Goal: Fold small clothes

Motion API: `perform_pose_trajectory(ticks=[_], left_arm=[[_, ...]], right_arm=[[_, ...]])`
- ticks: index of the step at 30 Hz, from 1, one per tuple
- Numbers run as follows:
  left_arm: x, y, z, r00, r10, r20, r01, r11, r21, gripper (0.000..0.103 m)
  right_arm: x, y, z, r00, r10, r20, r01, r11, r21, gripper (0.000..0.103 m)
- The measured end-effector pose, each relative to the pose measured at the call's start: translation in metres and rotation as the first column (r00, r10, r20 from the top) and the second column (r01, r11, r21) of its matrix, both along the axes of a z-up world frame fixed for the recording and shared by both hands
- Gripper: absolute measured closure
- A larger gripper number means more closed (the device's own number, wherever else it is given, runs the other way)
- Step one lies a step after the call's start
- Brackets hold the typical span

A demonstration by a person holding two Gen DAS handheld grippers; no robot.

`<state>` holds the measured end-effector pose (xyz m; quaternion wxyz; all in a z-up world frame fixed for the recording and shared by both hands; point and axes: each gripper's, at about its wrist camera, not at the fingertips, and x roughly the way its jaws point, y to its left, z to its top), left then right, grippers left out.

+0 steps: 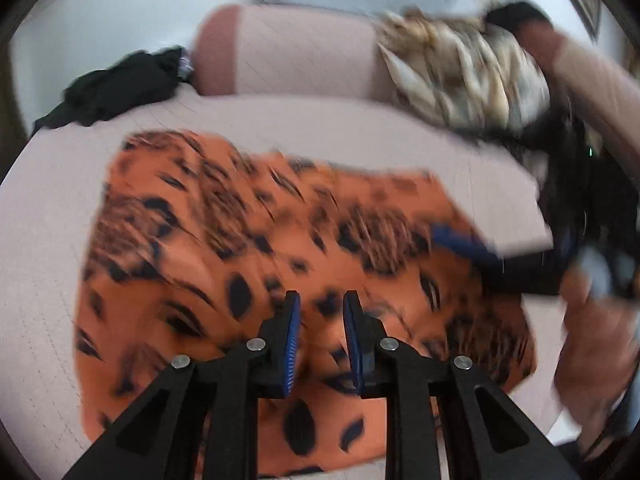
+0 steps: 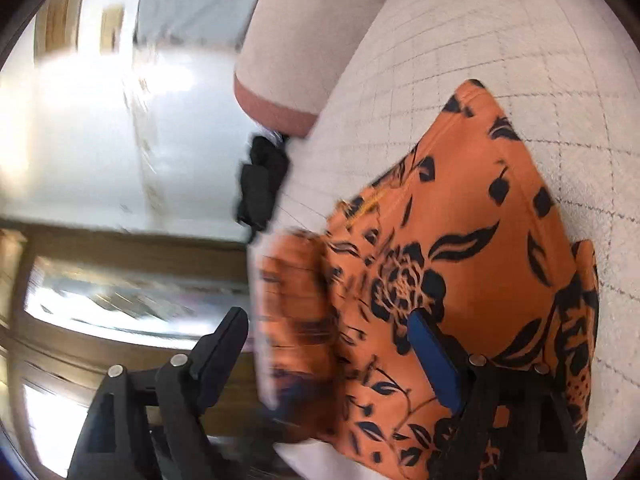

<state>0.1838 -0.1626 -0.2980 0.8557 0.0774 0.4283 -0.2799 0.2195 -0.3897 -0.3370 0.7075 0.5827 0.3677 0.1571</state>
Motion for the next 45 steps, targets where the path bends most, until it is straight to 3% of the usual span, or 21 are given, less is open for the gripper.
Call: perform_pose_trajectory(ticks=[1,3,5,6,7,9,12,14,15,18,21,25,27,29,32,35,38,41,45], left_arm=[[-0.006,0.001,0.004,0.999,-0.041,0.009,0.041,0.999,-0.008,0.081],[-0.018,0.012,0.021,0.988,-0.153,0.031,0.154,0.986,-0.057,0.078],[-0.025,0.037,0.048,0.976,-0.186,0.112,0.199,0.973,-0.120,0.062],[-0.026,0.059,0.065,0.972,-0.157,0.174,0.185,0.970,-0.156,0.043],[-0.025,0.075,0.073,0.970,-0.128,0.206,0.167,0.968,-0.186,0.034],[-0.013,0.111,0.085,0.972,-0.049,0.229,0.112,0.956,-0.272,0.034],[0.025,0.164,0.075,0.980,0.158,0.118,-0.104,0.922,-0.373,0.034],[0.043,0.181,0.057,0.965,0.258,0.054,-0.225,0.912,-0.344,0.034],[0.053,0.186,0.042,0.946,0.324,0.016,-0.306,0.909,-0.282,0.036],[0.065,0.181,0.019,0.938,0.345,-0.024,-0.345,0.925,-0.162,0.036],[0.064,0.159,-0.002,0.955,0.290,-0.058,-0.293,0.954,-0.068,0.035],[0.046,0.142,-0.006,0.973,0.228,-0.011,-0.229,0.973,-0.029,0.036],[0.044,0.143,-0.004,0.978,0.210,0.000,-0.210,0.977,-0.029,0.036],[0.047,0.147,-0.003,0.979,0.202,-0.016,-0.203,0.978,-0.041,0.036],[0.055,0.147,-0.003,0.980,0.183,-0.076,-0.190,0.977,-0.100,0.036],[0.049,0.137,0.004,0.988,0.131,-0.077,-0.142,0.978,-0.153,0.036],[0.038,0.112,0.013,0.998,0.046,-0.051,-0.056,0.976,-0.209,0.036],[0.021,0.075,0.019,0.996,-0.061,-0.060,0.042,0.957,-0.286,0.035],[0.006,0.017,0.010,0.984,-0.156,-0.088,0.125,0.950,-0.285,0.035]], right_arm=[[0.001,-0.004,-0.004,1.000,0.000,0.007,0.000,0.998,0.059,0.018],[0.006,-0.008,-0.006,1.000,0.021,0.015,-0.023,0.996,0.090,0.018],[0.013,-0.002,-0.002,0.998,0.056,0.031,-0.058,0.995,0.084,0.018],[0.016,0.002,-0.001,0.996,0.083,0.036,-0.086,0.993,0.083,0.018],[0.023,0.012,-0.003,0.994,0.104,0.037,-0.107,0.991,0.084,0.018],[0.030,0.031,-0.007,0.987,0.160,0.025,-0.161,0.985,0.067,0.019],[0.041,0.058,-0.012,0.976,0.216,0.007,-0.216,0.975,0.050,0.019],[0.047,0.075,-0.019,0.971,0.240,-0.010,-0.239,0.970,0.037,0.019],[0.052,0.082,-0.022,0.969,0.246,-0.025,-0.246,0.969,0.022,0.019],[0.065,0.101,-0.027,0.967,0.251,-0.035,-0.251,0.968,0.005,0.019],[0.076,0.115,-0.026,0.966,0.257,-0.023,-0.257,0.967,0.004,0.019],[0.098,0.142,-0.029,0.961,0.275,-0.009,-0.275,0.961,0.008,0.021],[0.111,0.159,-0.034,0.950,0.310,-0.029,-0.310,0.951,-0.014,0.045],[0.117,0.172,-0.034,0.946,0.318,-0.063,-0.323,0.943,-0.085,0.063],[0.112,0.177,-0.021,0.951,0.302,-0.066,-0.309,0.929,-0.202,0.077],[0.098,0.171,0.001,0.960,0.277,-0.034,-0.275,0.921,-0.276,0.079],[0.076,0.152,0.020,0.970,0.241,-0.019,-0.236,0.928,-0.288,0.079],[0.037,0.107,0.039,0.987,0.159,0.018,-0.147,0.945,-0.291,0.079],[-0.007,0.043,0.043,1.000,0.030,0.009,-0.025,0.949,-0.315,0.079]])
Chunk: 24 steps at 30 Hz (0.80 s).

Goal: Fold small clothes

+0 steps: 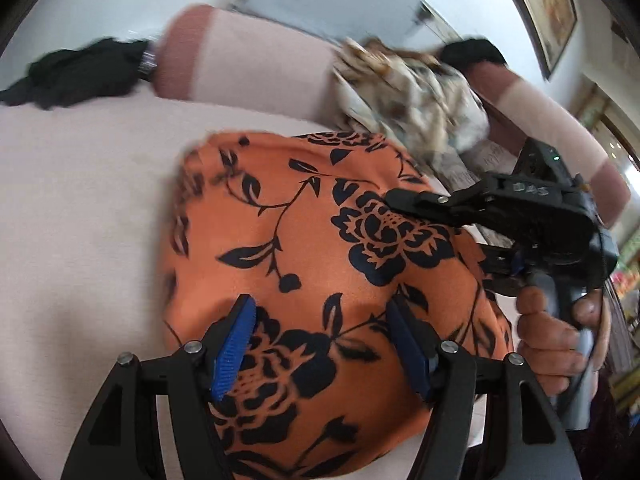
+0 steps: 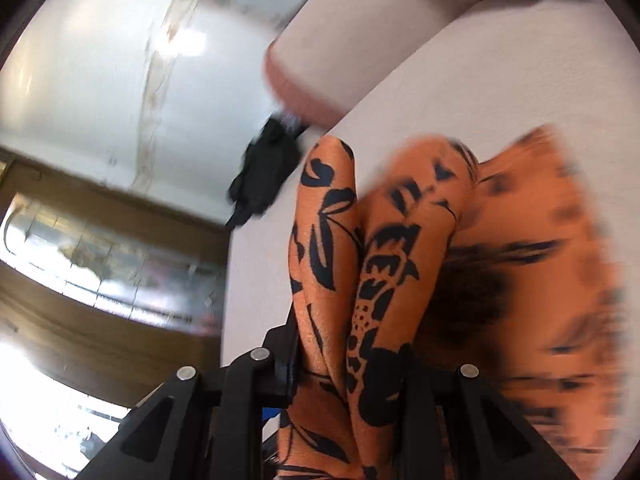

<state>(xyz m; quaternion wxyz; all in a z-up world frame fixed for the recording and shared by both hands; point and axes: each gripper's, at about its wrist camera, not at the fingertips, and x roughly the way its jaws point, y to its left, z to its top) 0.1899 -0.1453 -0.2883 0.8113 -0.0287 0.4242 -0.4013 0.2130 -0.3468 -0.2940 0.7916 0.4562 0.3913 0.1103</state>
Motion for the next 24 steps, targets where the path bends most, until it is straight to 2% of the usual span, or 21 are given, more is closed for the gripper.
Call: perform_pose_trajectory(ticks=[3,5,6,8,10,12,15,17,19,21,23,24], left_arm=[[-0.015,-0.030,-0.003,0.998,-0.063,0.023,0.061,0.996,0.064,0.035],[-0.017,-0.035,-0.001,0.995,-0.080,0.053,0.074,0.992,0.099,0.035],[-0.016,-0.033,0.002,0.995,-0.082,0.055,0.076,0.992,0.103,0.035],[-0.011,-0.022,0.010,0.997,-0.069,0.045,0.065,0.994,0.082,0.035],[-0.006,0.002,0.019,0.998,-0.027,0.059,0.024,0.998,0.057,0.035],[-0.001,0.023,0.021,0.996,0.035,0.079,-0.040,0.997,0.059,0.034],[0.008,0.036,0.012,0.991,0.103,0.090,-0.113,0.987,0.114,0.034],[0.007,0.034,0.004,0.990,0.106,0.095,-0.120,0.980,0.160,0.034],[0.002,0.026,-0.003,0.988,0.084,0.127,-0.111,0.969,0.223,0.033],[-0.007,0.022,-0.006,0.981,0.061,0.185,-0.109,0.957,0.268,0.033],[-0.012,0.017,-0.007,0.973,0.036,0.227,-0.104,0.950,0.296,0.031],[-0.013,0.015,-0.009,0.972,0.018,0.236,-0.094,0.945,0.314,0.031]], right_arm=[[-0.022,-0.048,-0.026,0.991,-0.108,-0.077,0.106,0.994,-0.033,0.079],[-0.015,-0.069,-0.060,0.981,-0.104,-0.166,0.101,0.995,-0.027,0.076],[-0.011,-0.076,-0.082,0.970,-0.100,-0.221,0.109,0.993,0.032,0.073],[-0.011,-0.084,-0.092,0.966,-0.093,-0.243,0.128,0.983,0.134,0.069],[-0.013,-0.088,-0.079,0.970,-0.070,-0.233,0.102,0.986,0.131,0.062],[-0.020,-0.094,-0.060,0.973,-0.121,-0.195,0.133,0.990,0.049,0.047],[-0.025,-0.094,-0.019,0.976,-0.207,-0.070,0.197,0.972,-0.125,0.047],[-0.021,-0.081,0.004,0.984,-0.175,0.023,0.176,0.973,-0.150,0.047],[-0.005,-0.063,0.018,0.989,-0.138,0.057,0.146,0.974,-0.174,0.047],[0.021,-0.046,0.020,0.994,-0.104,0.039,0.110,0.971,-0.212,0.049],[0.043,-0.040,-0.001,0.994,-0.096,-0.044,0.084,0.973,-0.216,0.049],[0.055,-0.037,-0.021,0.985,-0.125,-0.120,0.095,0.969,-0.229,0.055]])
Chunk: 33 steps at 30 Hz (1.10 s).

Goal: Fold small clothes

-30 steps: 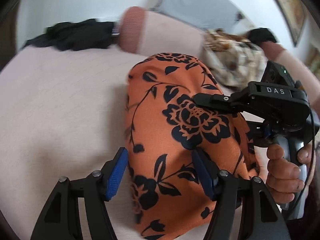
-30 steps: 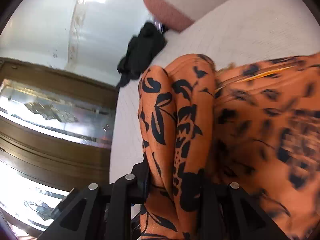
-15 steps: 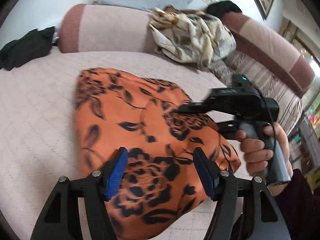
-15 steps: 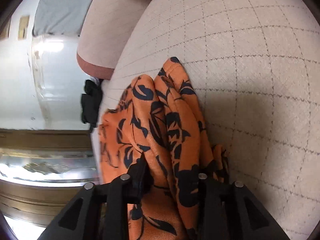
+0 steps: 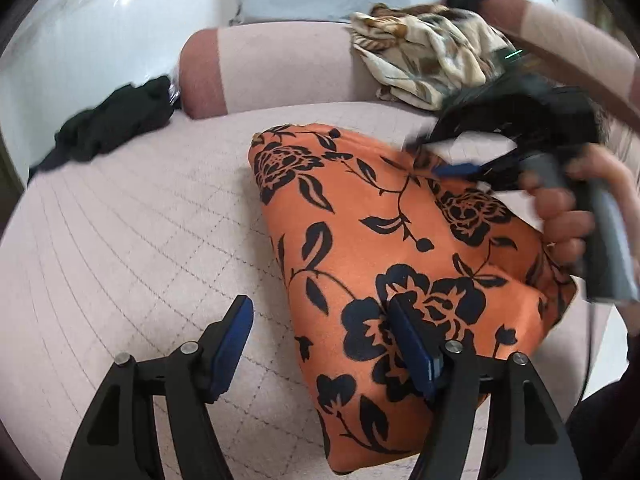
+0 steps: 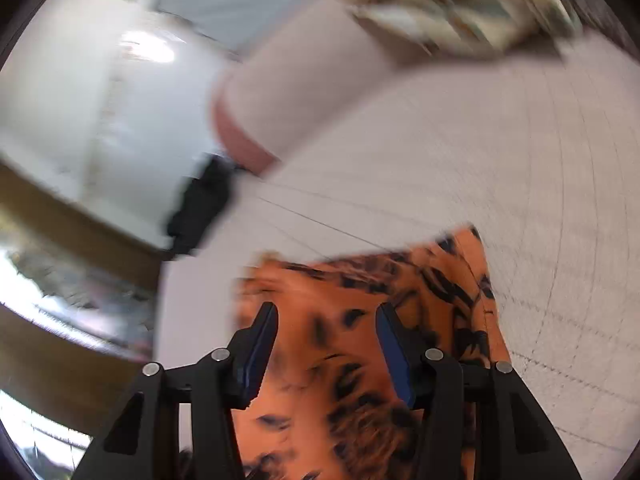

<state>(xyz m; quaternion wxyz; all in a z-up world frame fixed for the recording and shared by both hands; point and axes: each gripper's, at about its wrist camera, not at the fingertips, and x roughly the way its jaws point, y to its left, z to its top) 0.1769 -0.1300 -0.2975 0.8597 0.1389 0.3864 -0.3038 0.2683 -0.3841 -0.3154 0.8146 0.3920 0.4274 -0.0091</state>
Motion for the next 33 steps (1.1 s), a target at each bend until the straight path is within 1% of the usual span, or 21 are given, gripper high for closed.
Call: perform_pose_trajectory(ticks=[2,3,5,7,9,14,15,16,17,18,19,20,21,23,25,26,28,29,31,32,33], left_arm=[[-0.001,0.005,-0.003,1.000,-0.014,-0.007,0.014,1.000,0.011,0.030],[0.001,0.007,-0.002,1.000,-0.018,-0.011,0.018,1.000,0.008,0.030],[0.007,0.009,0.000,0.999,-0.016,-0.029,0.016,1.000,-0.005,0.030],[0.012,0.015,0.001,0.998,-0.008,-0.066,0.006,1.000,-0.030,0.030],[0.018,0.016,0.002,0.995,0.004,-0.095,-0.009,0.998,-0.056,0.030],[0.010,0.015,0.004,0.997,0.017,-0.080,-0.021,0.999,-0.048,0.030],[0.006,0.015,0.004,0.998,0.014,-0.067,-0.017,0.999,-0.039,0.030],[0.002,0.015,0.003,0.999,0.009,-0.052,-0.011,1.000,-0.026,0.029],[0.000,0.015,0.001,0.999,0.002,-0.047,-0.003,1.000,-0.016,0.028],[-0.001,0.014,0.000,0.999,-0.004,-0.053,0.003,1.000,-0.013,0.027],[-0.001,0.015,-0.002,0.998,-0.003,-0.061,0.002,1.000,-0.011,0.026],[-0.001,0.015,-0.004,0.998,-0.001,-0.070,0.000,1.000,-0.013,0.026],[0.000,0.016,-0.004,0.997,0.002,-0.081,-0.003,1.000,-0.018,0.025],[0.001,0.019,-0.004,0.996,-0.001,-0.090,-0.001,1.000,-0.022,0.025],[0.002,0.021,-0.004,0.995,-0.009,-0.101,0.006,1.000,-0.024,0.025],[0.002,0.022,-0.005,0.994,-0.012,-0.106,0.009,1.000,-0.024,0.025],[0.002,0.022,-0.005,0.994,-0.011,-0.111,0.008,1.000,-0.027,0.025],[0.002,0.022,-0.005,0.994,-0.011,-0.111,0.008,1.000,-0.026,0.025],[0.001,0.021,-0.005,0.994,-0.012,-0.110,0.010,1.000,-0.020,0.025],[0.001,0.019,-0.006,0.994,-0.008,-0.107,0.006,1.000,-0.016,0.025],[0.000,0.019,-0.006,0.995,-0.003,-0.101,0.001,1.000,-0.017,0.025]], right_arm=[[0.011,-0.007,-0.036,0.994,-0.023,-0.110,0.028,0.998,0.048,0.069],[0.011,-0.012,-0.036,0.995,-0.035,-0.093,0.043,0.995,0.086,0.069],[0.005,-0.018,-0.024,0.996,-0.046,-0.079,0.056,0.991,0.124,0.069],[-0.007,-0.018,-0.012,0.998,-0.047,-0.051,0.053,0.992,0.112,0.068],[-0.026,-0.009,0.003,1.000,-0.002,-0.023,0.004,0.995,0.095,0.067],[-0.078,0.015,0.030,0.992,0.108,0.063,-0.115,0.985,0.128,0.067],[-0.086,0.022,0.032,0.990,0.131,0.062,-0.137,0.983,0.125,0.067],[-0.089,0.025,0.026,0.989,0.141,0.049,-0.146,0.982,0.118,0.067],[-0.094,0.029,0.019,0.988,0.153,0.006,-0.153,0.983,0.102,0.070],[-0.098,0.031,0.007,0.985,0.164,-0.058,-0.159,0.984,0.074,0.072],[-0.100,0.031,-0.006,0.977,0.175,-0.118,-0.171,0.984,0.042,0.079],[-0.104,0.030,-0.014,0.974,0.172,-0.148,-0.172,0.985,0.012,0.103],[-0.108,0.026,-0.018,0.975,0.160,-0.154,-0.162,0.987,-0.001,0.103],[-0.111,0.020,-0.014,0.980,0.132,-0.148,-0.128,0.991,0.036,0.103],[-0.113,0.022,-0.001,0.984,0.115,-0.137,-0.119,0.993,-0.023,0.102],[-0.113,0.027,0.005,0.984,0.119,-0.135,-0.128,0.990,-0.060,0.098],[-0.111,0.045,0.016,0.979,0.158,-0.131,-0.173,0.979,-0.109,0.096],[-0.111,0.053,0.017,0.973,0.178,-0.146,-0.198,0.971,-0.131,0.096],[-0.110,0.057,0.003,0.955,0.183,-0.235,-0.230,0.955,-0.189,0.098],[-0.106,0.058,-0.010,0.946,0.183,-0.267,-0.239,0.952,-0.193,0.099],[-0.104,0.055,-0.019,0.942,0.181,-0.281,-0.234,0.958,-0.165,0.100]])
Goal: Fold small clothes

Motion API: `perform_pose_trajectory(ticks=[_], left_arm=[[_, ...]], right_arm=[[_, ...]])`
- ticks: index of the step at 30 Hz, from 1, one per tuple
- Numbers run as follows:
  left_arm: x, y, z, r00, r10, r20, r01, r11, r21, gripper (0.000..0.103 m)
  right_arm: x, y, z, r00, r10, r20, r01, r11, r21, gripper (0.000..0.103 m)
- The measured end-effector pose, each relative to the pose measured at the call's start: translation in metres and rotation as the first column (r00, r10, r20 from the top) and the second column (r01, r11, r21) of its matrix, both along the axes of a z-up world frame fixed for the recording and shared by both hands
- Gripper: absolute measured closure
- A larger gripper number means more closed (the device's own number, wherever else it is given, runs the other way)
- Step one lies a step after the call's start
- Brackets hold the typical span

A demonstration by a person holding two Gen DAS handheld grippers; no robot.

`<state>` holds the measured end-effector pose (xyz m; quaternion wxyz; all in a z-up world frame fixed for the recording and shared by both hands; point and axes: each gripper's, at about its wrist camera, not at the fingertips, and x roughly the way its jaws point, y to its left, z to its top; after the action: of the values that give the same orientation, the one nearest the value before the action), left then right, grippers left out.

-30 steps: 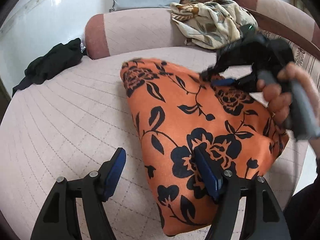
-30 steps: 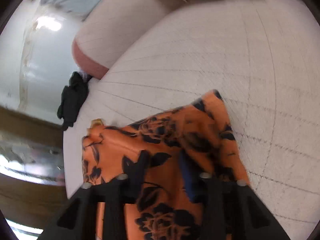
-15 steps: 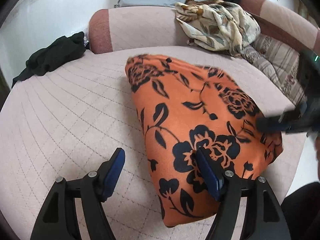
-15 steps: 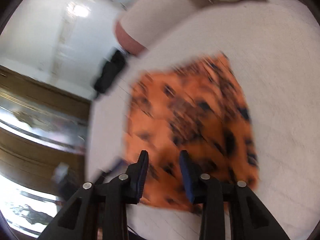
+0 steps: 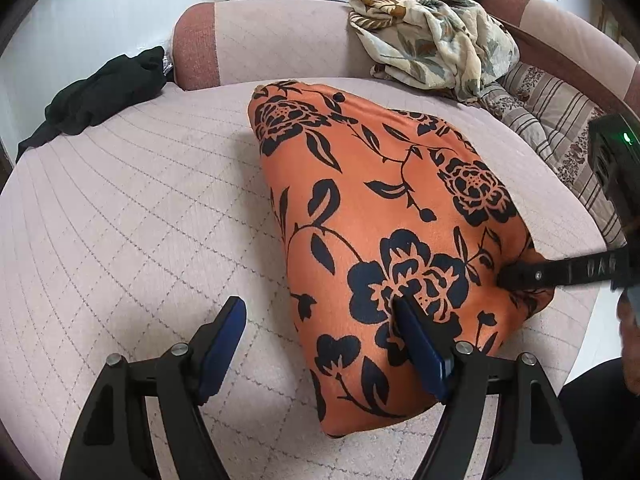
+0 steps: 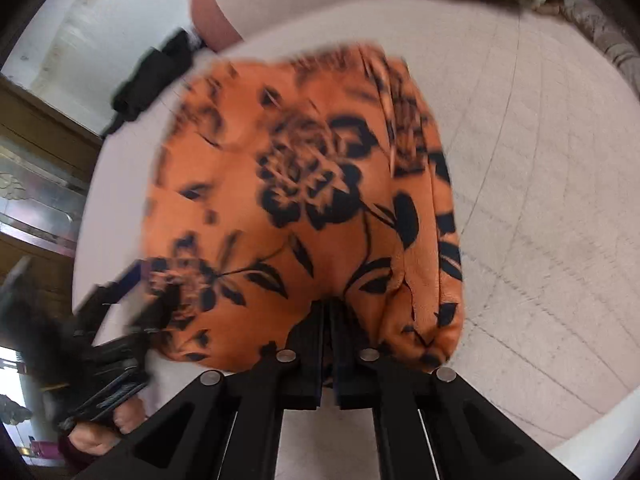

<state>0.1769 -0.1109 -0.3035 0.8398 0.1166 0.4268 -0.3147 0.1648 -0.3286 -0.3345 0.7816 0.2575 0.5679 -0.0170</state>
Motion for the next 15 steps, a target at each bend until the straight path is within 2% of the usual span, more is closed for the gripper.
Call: perform_pose_trajectory(ticks=[3,6,8,11,13,15], left_arm=[[-0.002,0.001,0.000,1.000,-0.002,0.014,0.002,1.000,0.005,0.024],[-0.001,0.000,0.000,1.000,-0.005,0.020,0.005,1.000,0.010,0.022],[0.000,0.000,-0.001,1.000,-0.003,0.016,0.003,1.000,0.010,0.021],[0.003,-0.002,-0.001,1.000,0.000,0.009,0.000,1.000,0.013,0.019],[0.003,-0.002,-0.001,1.000,-0.009,0.011,0.008,1.000,0.009,0.019],[0.004,-0.003,0.000,1.000,-0.012,0.018,0.012,1.000,0.014,0.019]], right_arm=[[0.011,-0.010,0.007,0.999,-0.040,-0.014,0.041,0.996,0.080,0.099],[0.034,-0.009,0.036,0.997,-0.024,0.072,0.021,0.999,0.041,0.097],[0.056,-0.008,0.045,0.996,-0.024,0.086,0.022,0.999,0.029,0.096],[0.104,0.003,0.044,0.998,0.010,0.057,-0.009,1.000,-0.020,0.095],[0.134,0.013,0.036,0.999,0.038,0.023,-0.037,0.999,-0.009,0.096],[0.163,0.024,0.032,0.997,0.071,0.037,-0.071,0.997,-0.005,0.096]])
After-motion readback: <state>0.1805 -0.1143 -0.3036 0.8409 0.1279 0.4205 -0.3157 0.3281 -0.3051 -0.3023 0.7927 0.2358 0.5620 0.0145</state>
